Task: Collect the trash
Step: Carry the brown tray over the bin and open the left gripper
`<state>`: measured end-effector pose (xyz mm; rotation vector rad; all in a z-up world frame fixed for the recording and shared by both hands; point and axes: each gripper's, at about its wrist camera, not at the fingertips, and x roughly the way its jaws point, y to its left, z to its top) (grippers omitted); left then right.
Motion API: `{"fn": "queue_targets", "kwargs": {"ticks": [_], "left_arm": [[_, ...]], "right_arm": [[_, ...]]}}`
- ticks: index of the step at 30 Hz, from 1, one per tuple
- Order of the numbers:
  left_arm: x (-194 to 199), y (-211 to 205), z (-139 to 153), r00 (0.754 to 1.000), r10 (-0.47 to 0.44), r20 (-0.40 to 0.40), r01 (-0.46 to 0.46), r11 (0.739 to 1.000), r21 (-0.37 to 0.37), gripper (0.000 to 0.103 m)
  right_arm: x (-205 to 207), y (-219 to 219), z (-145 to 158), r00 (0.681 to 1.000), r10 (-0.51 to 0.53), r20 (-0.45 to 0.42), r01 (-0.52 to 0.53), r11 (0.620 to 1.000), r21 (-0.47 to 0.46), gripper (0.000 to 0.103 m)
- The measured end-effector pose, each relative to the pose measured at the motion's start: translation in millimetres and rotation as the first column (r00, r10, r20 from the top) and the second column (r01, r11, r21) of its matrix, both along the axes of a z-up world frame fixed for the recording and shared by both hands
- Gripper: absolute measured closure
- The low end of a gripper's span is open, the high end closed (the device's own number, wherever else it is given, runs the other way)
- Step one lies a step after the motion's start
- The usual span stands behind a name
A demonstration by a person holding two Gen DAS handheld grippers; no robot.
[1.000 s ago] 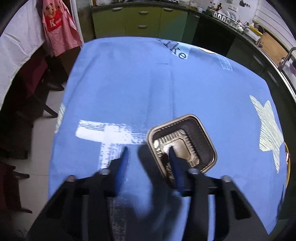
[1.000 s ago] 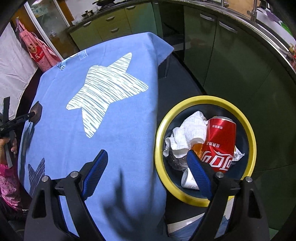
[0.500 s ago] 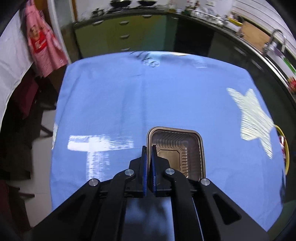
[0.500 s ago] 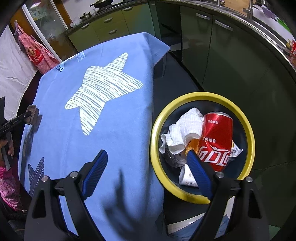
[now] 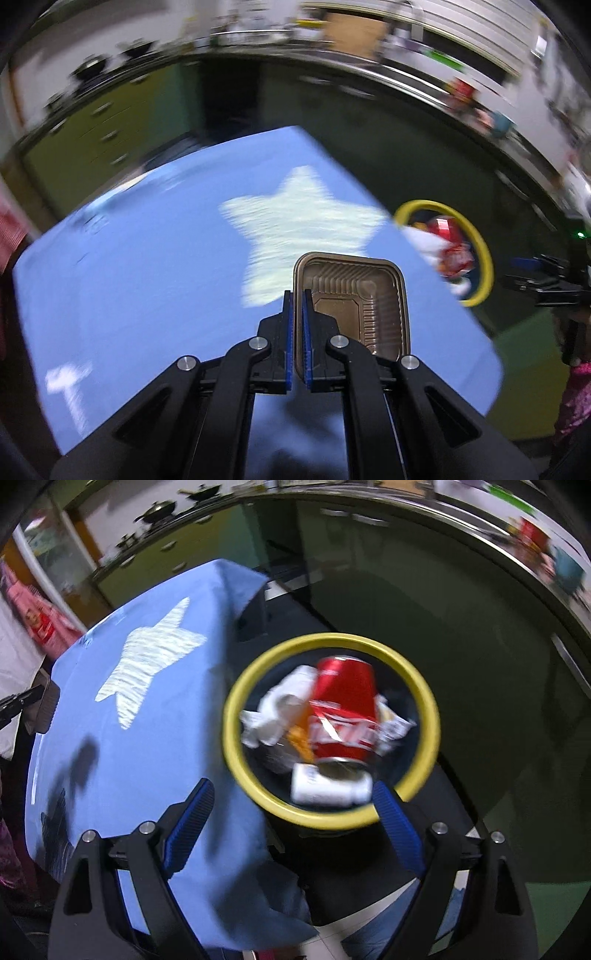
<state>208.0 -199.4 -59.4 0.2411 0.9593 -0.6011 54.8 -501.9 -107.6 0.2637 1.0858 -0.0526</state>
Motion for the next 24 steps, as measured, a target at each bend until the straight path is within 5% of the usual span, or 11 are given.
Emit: {"fn": "queue_targets", "kwargs": {"ticks": [6, 12, 19, 24], "left_arm": [[-17.9, -114.5, 2.9, 0.972, -0.235, -0.019, 0.235, 0.972, -0.022, 0.098], [-28.7, -204.2, -19.4, 0.927, -0.374, -0.033, 0.373, 0.928, -0.023, 0.098], [-15.7, -259.3, -71.7, 0.926, -0.366, -0.094, 0.368, 0.93, 0.008, 0.093], [-3.7, -254.2, -95.1, 0.937, -0.322, -0.137, 0.328, 0.944, 0.024, 0.068]], "right_arm": [[-29.0, -28.0, -1.5, 0.997, -0.072, 0.007, 0.072, 0.997, 0.02, 0.019], [-49.0, -45.8, -6.3, 0.993, -0.117, 0.007, 0.116, 0.992, 0.038, 0.019], [-61.4, -56.5, -12.8, 0.99, -0.141, -0.008, 0.141, 0.989, 0.054, 0.019], [-63.8, -60.3, -13.3, 0.988, -0.153, -0.007, 0.154, 0.986, 0.059, 0.019]]}}
